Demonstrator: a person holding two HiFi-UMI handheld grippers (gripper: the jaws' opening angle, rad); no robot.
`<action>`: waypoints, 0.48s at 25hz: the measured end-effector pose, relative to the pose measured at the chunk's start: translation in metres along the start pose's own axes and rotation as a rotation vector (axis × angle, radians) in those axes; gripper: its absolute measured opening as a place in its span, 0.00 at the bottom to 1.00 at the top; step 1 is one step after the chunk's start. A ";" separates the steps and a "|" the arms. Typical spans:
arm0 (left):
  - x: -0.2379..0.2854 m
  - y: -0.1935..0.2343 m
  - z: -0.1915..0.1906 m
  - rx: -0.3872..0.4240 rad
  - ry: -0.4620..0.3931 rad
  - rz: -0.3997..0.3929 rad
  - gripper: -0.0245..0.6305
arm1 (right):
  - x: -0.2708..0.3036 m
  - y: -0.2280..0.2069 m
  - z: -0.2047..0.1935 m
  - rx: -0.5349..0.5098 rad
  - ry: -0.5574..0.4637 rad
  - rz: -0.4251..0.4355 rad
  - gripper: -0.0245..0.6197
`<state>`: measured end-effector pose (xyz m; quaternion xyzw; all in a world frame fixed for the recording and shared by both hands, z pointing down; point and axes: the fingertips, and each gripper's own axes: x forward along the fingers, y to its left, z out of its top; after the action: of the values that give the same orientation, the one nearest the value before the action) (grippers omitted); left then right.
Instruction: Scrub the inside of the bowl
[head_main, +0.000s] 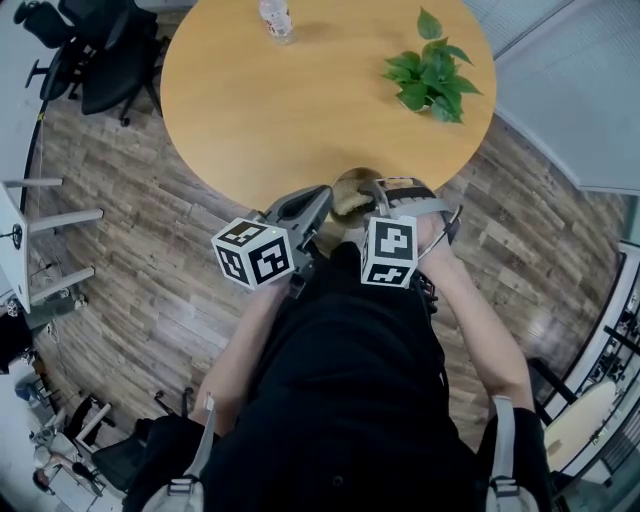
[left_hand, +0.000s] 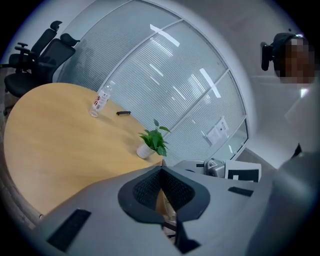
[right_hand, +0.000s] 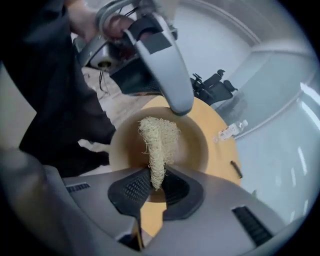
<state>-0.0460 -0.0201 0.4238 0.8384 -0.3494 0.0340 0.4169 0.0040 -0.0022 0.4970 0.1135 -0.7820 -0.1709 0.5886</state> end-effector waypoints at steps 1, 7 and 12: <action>0.000 0.000 -0.001 -0.008 0.003 -0.004 0.05 | 0.000 -0.007 -0.002 -0.074 0.025 -0.057 0.10; -0.002 0.005 0.005 -0.118 -0.039 -0.053 0.05 | -0.004 -0.023 -0.001 -0.243 0.025 -0.198 0.10; -0.002 0.006 0.008 -0.131 -0.051 -0.062 0.05 | 0.002 -0.008 0.003 0.005 -0.064 -0.002 0.10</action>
<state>-0.0536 -0.0271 0.4220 0.8202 -0.3355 -0.0233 0.4629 0.0003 -0.0097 0.4949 0.1102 -0.8008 -0.1732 0.5627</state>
